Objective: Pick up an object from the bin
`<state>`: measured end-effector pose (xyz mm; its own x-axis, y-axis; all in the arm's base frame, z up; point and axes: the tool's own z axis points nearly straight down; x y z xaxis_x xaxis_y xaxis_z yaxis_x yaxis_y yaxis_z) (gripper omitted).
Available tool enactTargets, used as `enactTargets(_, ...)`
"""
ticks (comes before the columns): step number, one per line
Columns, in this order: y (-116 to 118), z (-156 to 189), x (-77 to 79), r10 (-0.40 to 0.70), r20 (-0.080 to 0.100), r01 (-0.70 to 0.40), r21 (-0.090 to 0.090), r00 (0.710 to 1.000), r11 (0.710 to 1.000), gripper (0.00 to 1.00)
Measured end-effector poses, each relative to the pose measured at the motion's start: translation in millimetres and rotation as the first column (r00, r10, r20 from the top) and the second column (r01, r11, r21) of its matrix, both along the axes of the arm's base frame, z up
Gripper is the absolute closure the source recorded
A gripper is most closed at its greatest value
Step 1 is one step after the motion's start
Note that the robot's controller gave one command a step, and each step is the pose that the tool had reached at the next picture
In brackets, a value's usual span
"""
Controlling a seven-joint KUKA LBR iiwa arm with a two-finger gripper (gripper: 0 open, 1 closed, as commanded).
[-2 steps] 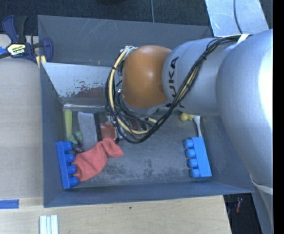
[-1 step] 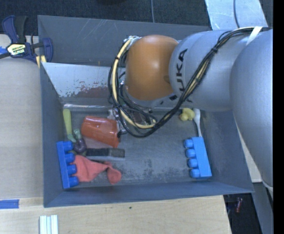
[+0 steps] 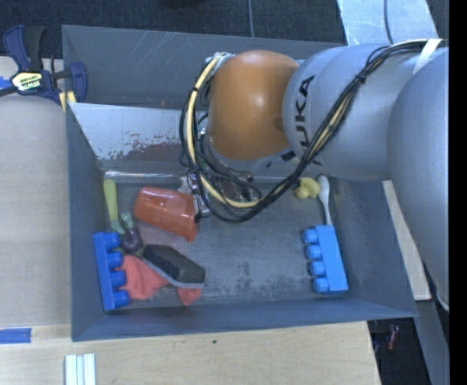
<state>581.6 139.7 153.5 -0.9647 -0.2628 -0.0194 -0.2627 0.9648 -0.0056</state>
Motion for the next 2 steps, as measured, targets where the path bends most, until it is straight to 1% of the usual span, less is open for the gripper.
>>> enactTargets(2,0,42,0.2,-0.001,0.001,0.001,0.0,1.0,1.0,1.0)
